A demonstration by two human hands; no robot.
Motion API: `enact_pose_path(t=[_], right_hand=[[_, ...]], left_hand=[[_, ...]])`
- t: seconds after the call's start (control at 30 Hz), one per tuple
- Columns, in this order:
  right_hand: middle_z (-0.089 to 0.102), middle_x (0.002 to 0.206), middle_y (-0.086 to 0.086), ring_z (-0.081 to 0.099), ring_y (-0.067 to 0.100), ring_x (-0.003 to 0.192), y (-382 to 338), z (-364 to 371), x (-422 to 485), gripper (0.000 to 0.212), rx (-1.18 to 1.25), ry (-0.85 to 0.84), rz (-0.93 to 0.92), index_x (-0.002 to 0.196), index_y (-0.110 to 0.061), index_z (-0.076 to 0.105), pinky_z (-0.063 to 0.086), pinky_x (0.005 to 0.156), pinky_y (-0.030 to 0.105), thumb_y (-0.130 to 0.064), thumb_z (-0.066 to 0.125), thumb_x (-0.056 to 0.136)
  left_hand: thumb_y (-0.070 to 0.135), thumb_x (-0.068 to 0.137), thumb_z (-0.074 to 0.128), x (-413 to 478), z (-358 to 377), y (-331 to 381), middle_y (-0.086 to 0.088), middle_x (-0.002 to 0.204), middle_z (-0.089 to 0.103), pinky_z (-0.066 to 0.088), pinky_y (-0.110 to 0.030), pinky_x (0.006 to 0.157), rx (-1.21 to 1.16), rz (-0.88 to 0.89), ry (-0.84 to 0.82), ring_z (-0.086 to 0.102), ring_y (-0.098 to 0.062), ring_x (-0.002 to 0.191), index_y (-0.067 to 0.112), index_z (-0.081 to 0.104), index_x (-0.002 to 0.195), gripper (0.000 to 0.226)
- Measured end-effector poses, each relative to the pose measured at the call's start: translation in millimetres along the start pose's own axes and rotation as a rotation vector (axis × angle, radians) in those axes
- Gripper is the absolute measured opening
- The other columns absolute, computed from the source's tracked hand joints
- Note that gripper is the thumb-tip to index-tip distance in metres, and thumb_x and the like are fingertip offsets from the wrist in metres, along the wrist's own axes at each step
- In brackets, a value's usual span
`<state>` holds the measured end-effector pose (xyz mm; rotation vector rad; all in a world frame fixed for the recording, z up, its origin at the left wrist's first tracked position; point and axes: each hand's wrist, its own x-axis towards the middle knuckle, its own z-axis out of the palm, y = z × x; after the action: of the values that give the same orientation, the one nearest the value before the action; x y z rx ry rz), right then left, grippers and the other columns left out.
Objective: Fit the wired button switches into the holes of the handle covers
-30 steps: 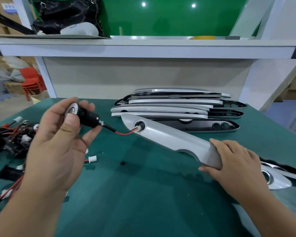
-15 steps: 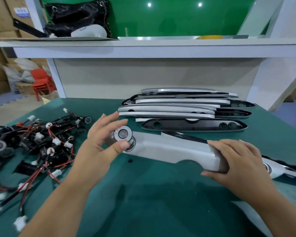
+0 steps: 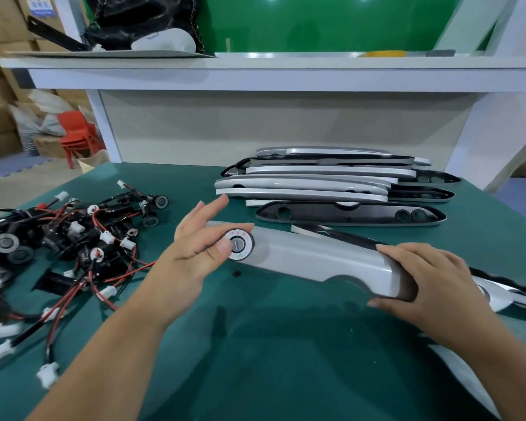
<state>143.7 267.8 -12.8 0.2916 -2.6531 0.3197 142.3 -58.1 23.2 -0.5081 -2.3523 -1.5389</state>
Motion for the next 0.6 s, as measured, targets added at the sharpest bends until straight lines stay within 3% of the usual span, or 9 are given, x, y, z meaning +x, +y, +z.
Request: enact_pose_path(t=[0.07,0.2,0.23,0.3,0.37,0.43,0.47,0.53,0.6], right_hand=[[0.056,0.113,-0.011,0.049,0.018,0.109,1,0,-1,0.087,0.003,-0.016,0.003,0.127,-0.03,0.057,0.021,0.099,0.027,-0.081,0.042,0.058],[0.054,0.111,-0.013,0.05,0.019,0.109,-3,0,0,0.088,-0.002,-0.01,-0.01,0.127,-0.029,0.056,0.023,0.1,0.029,-0.083,0.04,0.06],[0.054,0.111,-0.014,0.05,0.019,0.109,-4,0,0,0.089,-0.002,-0.017,-0.014,0.127,-0.029,0.056,0.023,0.1,0.029,-0.085,0.038,0.06],[0.049,0.109,-0.018,0.049,0.018,0.11,-4,-2,1,0.091,-0.002,-0.043,-0.017,0.128,-0.029,0.055,0.023,0.101,0.029,-0.087,0.035,0.06],[0.044,0.11,-0.021,0.049,0.017,0.112,-2,-4,0,0.09,0.028,-0.06,0.001,0.129,-0.031,0.054,0.024,0.102,0.029,-0.085,0.041,0.059],[0.043,0.111,-0.022,0.047,0.015,0.115,2,-6,0,0.089,0.054,-0.116,0.011,0.131,-0.035,0.051,0.024,0.103,0.03,-0.087,0.05,0.059],[0.041,0.113,-0.023,0.046,0.013,0.117,4,-6,0,0.091,0.055,-0.172,0.003,0.132,-0.038,0.047,0.025,0.104,0.03,-0.088,0.051,0.057],[0.035,0.116,-0.027,0.041,0.008,0.118,2,-6,1,0.093,0.082,-0.293,-0.017,0.136,-0.044,0.038,0.028,0.107,0.031,-0.088,0.044,0.053],[0.034,0.119,-0.029,0.04,0.004,0.117,-7,-6,2,0.09,0.151,-0.304,-0.038,0.137,-0.045,0.035,0.031,0.104,0.03,-0.088,0.042,0.058]], left_hand=[[0.037,0.09,0.044,0,3,1,0.045,0.136,0.03,0.011,-0.004,0.101,0.005,-0.03,0.027,0.009,0.021,0.134,0.037,0.069,0.107,0.03],[0.015,0.096,0.05,3,10,-2,0.038,0.137,0.023,0.011,-0.024,0.113,0.167,-0.061,0.107,0.008,0.006,0.139,0.047,0.061,0.1,0.034],[0.015,0.095,0.053,3,12,-2,0.034,0.14,0.019,0.013,-0.023,0.112,0.221,-0.042,0.13,0.009,0.005,0.137,0.053,0.055,0.102,0.039],[0.023,0.09,0.063,3,16,-4,0.028,0.143,0.014,0.016,-0.007,0.103,0.23,-0.017,0.198,0.014,0.006,0.133,0.062,0.041,0.111,0.051],[0.035,0.078,0.075,4,17,-6,0.023,0.142,0.018,0.022,0.002,0.091,0.088,-0.115,0.282,0.025,0.006,0.126,0.061,0.031,0.125,0.07],[0.038,0.065,0.077,7,17,-11,0.015,0.139,0.039,0.031,-0.014,0.101,-0.211,-0.251,0.296,0.042,-0.005,0.123,0.053,0.03,0.131,0.083],[0.034,0.062,0.076,8,18,-15,0.01,0.13,0.056,0.034,-0.027,0.108,-0.342,-0.281,0.27,0.052,-0.011,0.118,0.049,0.038,0.125,0.075],[0.029,0.063,0.074,8,21,-19,0.008,0.109,0.072,0.038,-0.043,0.109,-0.397,-0.287,0.211,0.065,-0.017,0.107,0.048,0.048,0.112,0.059],[0.034,0.062,0.076,6,25,-20,0.01,0.108,0.072,0.04,-0.046,0.107,-0.36,-0.255,0.183,0.066,-0.019,0.104,0.053,0.051,0.107,0.055]])
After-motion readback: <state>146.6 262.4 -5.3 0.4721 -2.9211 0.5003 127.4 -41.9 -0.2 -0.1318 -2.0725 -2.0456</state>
